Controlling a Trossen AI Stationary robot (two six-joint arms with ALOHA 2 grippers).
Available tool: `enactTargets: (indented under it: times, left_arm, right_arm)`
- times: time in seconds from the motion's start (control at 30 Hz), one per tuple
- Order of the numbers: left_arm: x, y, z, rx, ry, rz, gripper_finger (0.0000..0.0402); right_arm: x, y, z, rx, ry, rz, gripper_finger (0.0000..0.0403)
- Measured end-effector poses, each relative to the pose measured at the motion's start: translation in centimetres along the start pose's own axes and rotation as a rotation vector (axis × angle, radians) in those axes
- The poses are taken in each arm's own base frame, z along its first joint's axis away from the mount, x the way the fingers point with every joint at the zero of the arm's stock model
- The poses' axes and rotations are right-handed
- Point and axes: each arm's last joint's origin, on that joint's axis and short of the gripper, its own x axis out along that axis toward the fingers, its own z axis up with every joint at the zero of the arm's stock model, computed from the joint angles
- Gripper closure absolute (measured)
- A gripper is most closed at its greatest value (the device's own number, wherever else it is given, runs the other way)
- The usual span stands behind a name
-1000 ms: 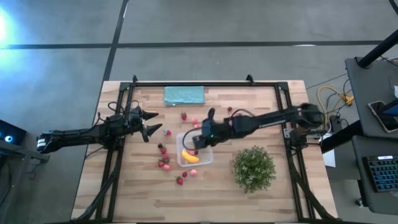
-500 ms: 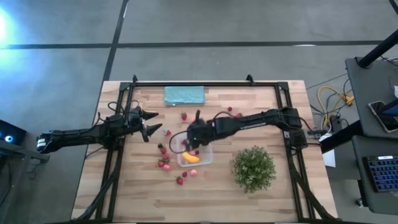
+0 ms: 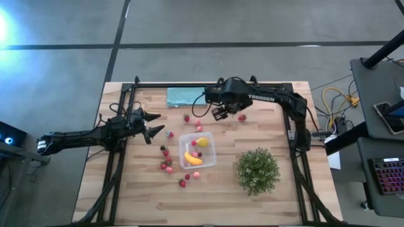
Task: Pick and placing Produce into tupperware
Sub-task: Put the red strawberry into the transparent bin
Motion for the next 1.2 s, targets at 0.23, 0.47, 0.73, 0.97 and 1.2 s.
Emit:
enactTargets:
  times: [0.23,0.47,0.73,0.97,1.2]
  left_arm:
    - [0.0,0.0,0.0,0.0,-0.001,0.0,0.0088]
    - [0.0,0.0,0.0,0.0,-0.001,0.0,0.0088]
    - [0.0,0.0,0.0,0.0,0.0,0.0,0.0088]
    - [0.0,0.0,0.0,0.0,0.0,0.0,0.0088]
    - [0.0,0.0,0.0,0.0,-0.002,0.0,0.0088]
  right_arm:
    - [2.8,-1.1,0.5,-0.433,0.093,-0.048,0.0163]
    - [5.9,-2.2,-0.2,-0.596,0.221,-0.085,0.0165]
    - [8.8,-4.0,0.3,-0.718,0.29,-0.093,0.0167]
    - [9.2,-4.1,0.6,-0.927,0.175,-0.018,0.0168]
    - [6.9,-6.5,0.2,-0.961,-0.003,0.037,0.017]
